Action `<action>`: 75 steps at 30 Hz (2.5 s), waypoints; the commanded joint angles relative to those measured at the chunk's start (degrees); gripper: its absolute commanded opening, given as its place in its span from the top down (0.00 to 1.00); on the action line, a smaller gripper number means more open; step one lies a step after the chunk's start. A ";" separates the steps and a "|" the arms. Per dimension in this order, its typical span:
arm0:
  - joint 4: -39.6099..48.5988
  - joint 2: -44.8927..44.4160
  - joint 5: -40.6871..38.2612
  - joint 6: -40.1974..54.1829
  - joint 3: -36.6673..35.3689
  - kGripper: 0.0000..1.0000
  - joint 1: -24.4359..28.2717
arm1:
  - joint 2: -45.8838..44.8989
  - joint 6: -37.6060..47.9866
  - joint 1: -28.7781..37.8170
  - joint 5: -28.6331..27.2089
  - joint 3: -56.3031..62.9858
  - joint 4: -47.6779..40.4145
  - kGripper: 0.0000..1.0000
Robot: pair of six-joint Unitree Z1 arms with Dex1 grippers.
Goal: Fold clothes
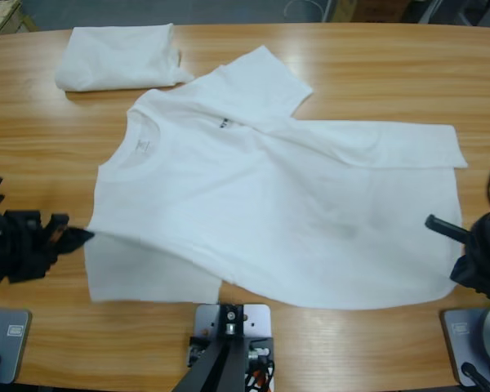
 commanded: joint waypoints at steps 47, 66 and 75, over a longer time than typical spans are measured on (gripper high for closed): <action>-27.52 22.72 -13.75 22.50 -8.36 1.00 27.63 | 7.88 -21.68 -21.52 -12.86 -7.23 -3.62 0.42; -31.77 28.74 -23.24 28.30 -10.72 0.00 32.25 | -0.24 -19.74 -21.13 -9.08 -0.62 -4.76 0.20; -31.60 20.29 -19.07 35.28 -6.66 0.01 33.82 | -6.95 -24.26 -21.13 -5.95 1.77 -4.76 0.00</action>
